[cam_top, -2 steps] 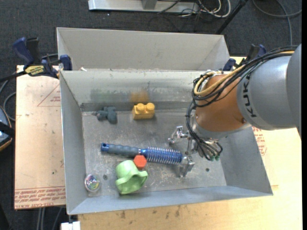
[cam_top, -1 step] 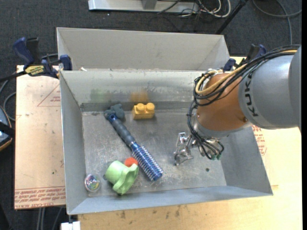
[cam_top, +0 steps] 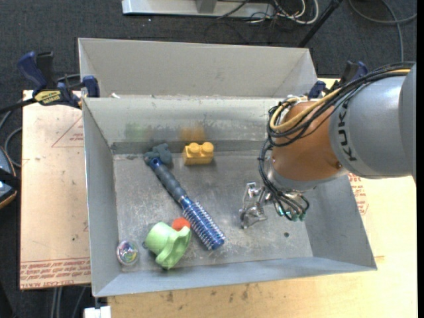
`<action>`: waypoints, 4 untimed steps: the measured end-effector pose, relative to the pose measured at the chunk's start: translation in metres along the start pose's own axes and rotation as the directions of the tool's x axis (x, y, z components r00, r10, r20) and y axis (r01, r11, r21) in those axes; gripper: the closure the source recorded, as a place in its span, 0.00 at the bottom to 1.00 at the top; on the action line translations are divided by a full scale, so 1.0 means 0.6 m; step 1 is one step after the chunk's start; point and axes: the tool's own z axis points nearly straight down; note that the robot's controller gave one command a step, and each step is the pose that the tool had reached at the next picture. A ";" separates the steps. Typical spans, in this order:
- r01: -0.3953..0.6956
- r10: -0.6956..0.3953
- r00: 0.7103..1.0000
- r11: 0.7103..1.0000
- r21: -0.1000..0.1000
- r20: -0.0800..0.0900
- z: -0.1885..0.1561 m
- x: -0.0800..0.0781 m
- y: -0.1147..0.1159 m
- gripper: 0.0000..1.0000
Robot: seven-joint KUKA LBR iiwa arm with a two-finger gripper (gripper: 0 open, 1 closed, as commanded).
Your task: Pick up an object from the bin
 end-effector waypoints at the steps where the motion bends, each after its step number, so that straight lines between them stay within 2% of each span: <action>1: 0.193 -0.193 0.981 0.981 -0.002 0.000 -0.098 0.076 0.086 0.00; 2: 0.190 -0.190 0.982 0.982 -0.003 0.001 -0.092 0.061 0.156 0.00; 3: 0.272 -0.272 0.962 0.962 0.004 0.014 0.014 0.041 0.187 0.00; 4: 0.288 -0.288 0.958 0.958 0.001 0.003 0.015 -0.037 0.290 0.00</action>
Offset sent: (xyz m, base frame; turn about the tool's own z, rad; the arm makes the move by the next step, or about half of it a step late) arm -0.0534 0.0416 0.0577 -0.1945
